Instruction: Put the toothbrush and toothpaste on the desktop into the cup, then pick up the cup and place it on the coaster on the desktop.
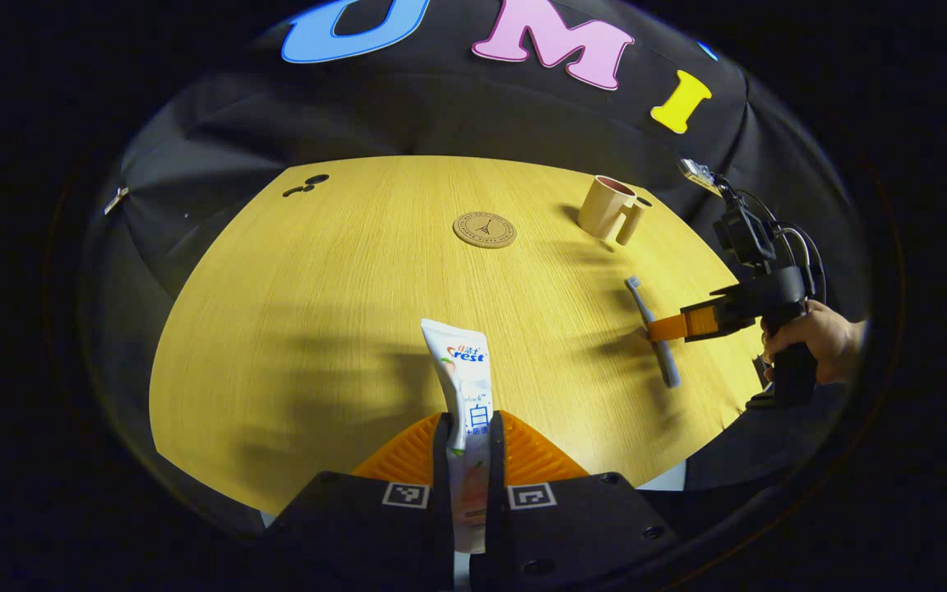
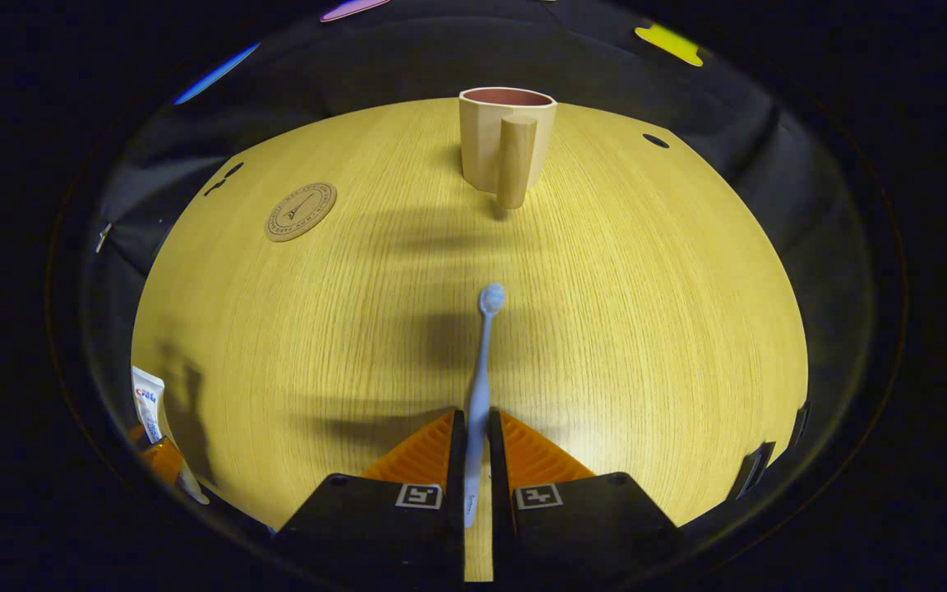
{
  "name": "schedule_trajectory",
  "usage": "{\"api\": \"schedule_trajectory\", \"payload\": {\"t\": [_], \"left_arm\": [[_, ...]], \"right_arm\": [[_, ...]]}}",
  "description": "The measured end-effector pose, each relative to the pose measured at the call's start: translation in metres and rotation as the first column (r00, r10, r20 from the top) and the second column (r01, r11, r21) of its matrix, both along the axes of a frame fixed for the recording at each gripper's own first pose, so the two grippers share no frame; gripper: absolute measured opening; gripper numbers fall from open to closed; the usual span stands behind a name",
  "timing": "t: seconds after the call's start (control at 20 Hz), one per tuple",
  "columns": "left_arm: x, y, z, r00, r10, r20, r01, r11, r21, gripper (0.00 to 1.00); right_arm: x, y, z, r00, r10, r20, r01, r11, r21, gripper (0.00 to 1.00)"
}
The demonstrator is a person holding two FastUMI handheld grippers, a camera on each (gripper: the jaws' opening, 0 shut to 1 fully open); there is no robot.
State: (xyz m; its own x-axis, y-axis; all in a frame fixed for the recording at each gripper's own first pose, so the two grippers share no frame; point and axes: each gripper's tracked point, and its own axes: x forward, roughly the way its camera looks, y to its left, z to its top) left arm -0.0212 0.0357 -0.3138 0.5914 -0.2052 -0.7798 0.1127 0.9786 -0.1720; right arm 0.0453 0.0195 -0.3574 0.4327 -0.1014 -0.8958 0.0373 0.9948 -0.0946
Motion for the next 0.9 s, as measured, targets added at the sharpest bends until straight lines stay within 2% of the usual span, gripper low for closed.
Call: {"api": "schedule_trajectory", "payload": {"t": [0.15, 0.25, 0.4, 0.65, 0.85, 0.9], "left_arm": [[-0.003, 0.002, -0.003, 1.0, -0.017, 0.0, 0.017, 1.0, -0.007, 0.2], [-0.004, 0.002, -0.004, 1.0, -0.025, 0.0, 0.025, 1.0, -0.009, 0.2], [-0.003, 0.0, 0.0, 0.999, -0.038, 0.011, 0.038, 0.999, -0.014, 0.2], [0.013, -0.009, 0.011, 0.998, -0.057, 0.038, 0.058, 0.998, -0.019, 0.2], [0.042, -0.026, 0.027, 0.996, -0.049, 0.077, 0.052, 0.998, -0.039, 0.2], [0.051, -0.031, 0.034, 0.995, -0.042, 0.088, 0.047, 0.998, -0.047, 0.2]], "right_arm": [[0.001, 0.002, -0.002, 0.998, -0.001, -0.057, 0.0, 1.0, -0.009, 0.18], [0.001, 0.004, -0.001, 0.997, 0.018, -0.071, -0.02, 1.0, -0.017, 0.1], [0.003, 0.006, -0.002, 0.993, 0.096, -0.063, -0.097, 0.995, -0.024, 0.07], [-0.001, 0.005, 0.011, 0.992, 0.127, -0.021, -0.125, 0.991, 0.054, 0.05], [-0.002, 0.003, 0.039, 0.995, 0.085, 0.055, -0.093, 0.98, 0.174, 0.05], [-0.002, 0.0, 0.045, 0.994, 0.081, 0.071, -0.093, 0.978, 0.189, 0.02]]}}
